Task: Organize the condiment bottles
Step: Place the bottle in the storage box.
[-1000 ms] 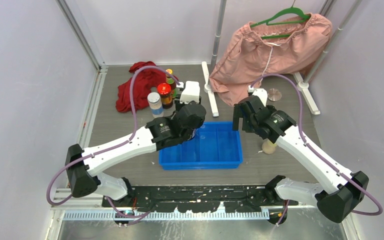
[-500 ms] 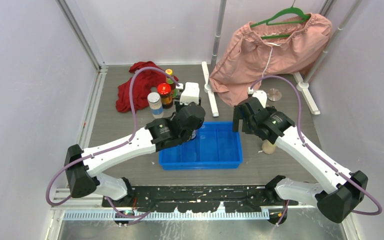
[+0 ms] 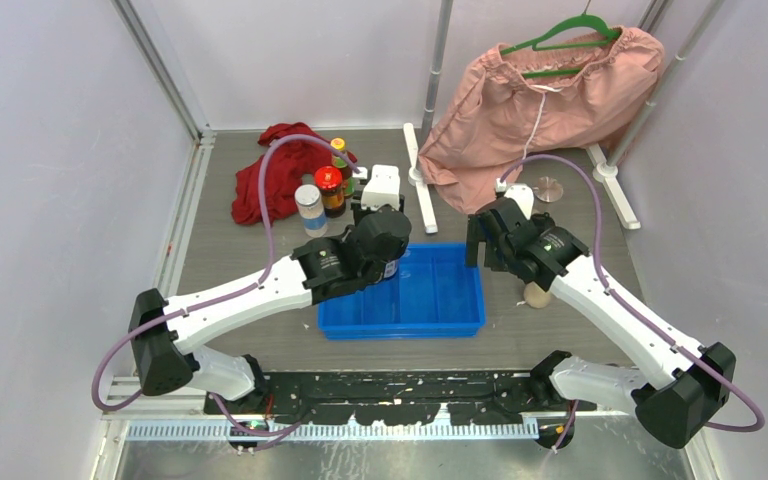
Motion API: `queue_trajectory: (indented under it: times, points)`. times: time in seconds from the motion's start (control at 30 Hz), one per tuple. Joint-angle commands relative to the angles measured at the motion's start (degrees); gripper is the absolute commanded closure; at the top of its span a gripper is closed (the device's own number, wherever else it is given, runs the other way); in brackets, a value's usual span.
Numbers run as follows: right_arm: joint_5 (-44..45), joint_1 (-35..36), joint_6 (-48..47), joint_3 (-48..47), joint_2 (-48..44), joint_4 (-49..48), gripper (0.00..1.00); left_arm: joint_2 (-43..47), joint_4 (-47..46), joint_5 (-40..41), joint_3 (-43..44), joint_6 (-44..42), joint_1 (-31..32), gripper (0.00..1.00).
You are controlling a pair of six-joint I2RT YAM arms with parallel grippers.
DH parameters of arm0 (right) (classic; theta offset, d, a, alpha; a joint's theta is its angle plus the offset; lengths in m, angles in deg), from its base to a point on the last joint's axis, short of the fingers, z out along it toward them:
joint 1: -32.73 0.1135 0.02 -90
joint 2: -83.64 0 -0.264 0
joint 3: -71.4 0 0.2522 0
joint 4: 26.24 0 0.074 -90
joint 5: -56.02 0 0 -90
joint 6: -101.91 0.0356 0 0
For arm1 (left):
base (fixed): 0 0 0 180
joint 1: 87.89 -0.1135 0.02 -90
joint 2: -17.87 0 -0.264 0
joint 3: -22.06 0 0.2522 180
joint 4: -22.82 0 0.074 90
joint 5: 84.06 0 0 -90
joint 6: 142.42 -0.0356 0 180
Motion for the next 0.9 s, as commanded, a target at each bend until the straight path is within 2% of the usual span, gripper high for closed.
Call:
queue_trajectory:
  times: [0.0, 0.87]
  points:
    - [0.5, 0.3, 0.4, 0.5, -1.7, -1.9, 0.00, 1.5, -6.9, 2.7, 0.3, 1.3, 0.4, 1.00]
    - [-0.1, 0.2, 0.6, 2.7, -1.7, -3.4, 0.00, 0.5, -10.8, 2.3, -3.9, 1.1, 0.4, 1.00]
